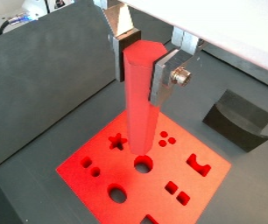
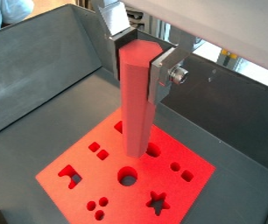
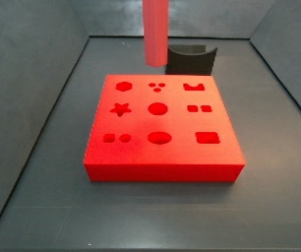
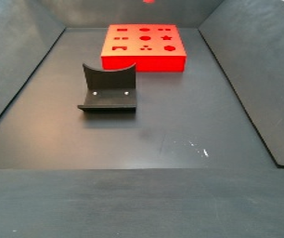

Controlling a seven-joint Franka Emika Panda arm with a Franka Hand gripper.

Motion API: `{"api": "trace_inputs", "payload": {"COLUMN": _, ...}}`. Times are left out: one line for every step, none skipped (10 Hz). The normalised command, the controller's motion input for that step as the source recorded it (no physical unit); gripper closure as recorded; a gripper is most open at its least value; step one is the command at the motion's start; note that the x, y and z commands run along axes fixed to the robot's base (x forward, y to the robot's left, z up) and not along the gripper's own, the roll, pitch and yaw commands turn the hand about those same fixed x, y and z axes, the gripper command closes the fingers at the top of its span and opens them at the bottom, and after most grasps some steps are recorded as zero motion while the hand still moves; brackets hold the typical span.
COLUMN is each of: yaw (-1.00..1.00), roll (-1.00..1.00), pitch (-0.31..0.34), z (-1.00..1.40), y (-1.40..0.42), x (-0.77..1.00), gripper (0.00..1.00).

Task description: Insert the hexagon object.

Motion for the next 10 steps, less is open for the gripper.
{"api": "trace_inputs", "payload": {"yaw": 0.07, "roll": 0.05, "pitch": 0.0, "z": -0.09, "y": 0.58, "x": -0.08, "gripper": 1.0}}
{"api": "trace_inputs", "payload": {"yaw": 0.14, "roll": 0.02, "pitch": -0.001, "z": -0.28, "y": 0.9, "x": -0.17, "gripper": 1.0}}
{"api": "trace_inputs", "payload": {"yaw": 0.0, "roll": 0.05, "pitch": -0.051, "z": -0.49, "y": 0.99, "x": -0.05, "gripper": 1.0}}
{"api": "trace_inputs", "payload": {"yaw": 0.07, "roll": 0.0, "pitch": -0.101, "z": -0.73, "y": 0.96, "x": -0.48, "gripper": 1.0}}
{"api": "trace_inputs", "payload": {"yaw": 0.13, "roll": 0.0, "pitch": -0.116, "z": -0.89, "y": 0.88, "x": -0.47, "gripper": 1.0}}
{"api": "trace_inputs", "payload": {"yaw": 0.09, "roll": 0.0, "pitch": -0.204, "z": -0.82, "y": 0.74, "x": -0.34, "gripper": 1.0}}
{"api": "trace_inputs", "payload": {"yaw": 0.1, "roll": 0.0, "pitch": -0.184, "z": -0.56, "y": 0.65, "x": -0.33, "gripper": 1.0}}
{"api": "trace_inputs", "payload": {"yaw": 0.21, "roll": 0.0, "pitch": 0.0, "z": -0.15, "y": 0.32, "x": -0.06, "gripper": 1.0}}
{"api": "trace_inputs", "payload": {"yaw": 0.09, "roll": 0.0, "pitch": 0.0, "z": 0.0, "y": 0.0, "x": 0.0, "gripper": 1.0}}
{"api": "trace_inputs", "payload": {"yaw": 0.0, "roll": 0.01, "pitch": 0.0, "z": 0.0, "y": -0.04, "x": 0.0, "gripper": 1.0}}
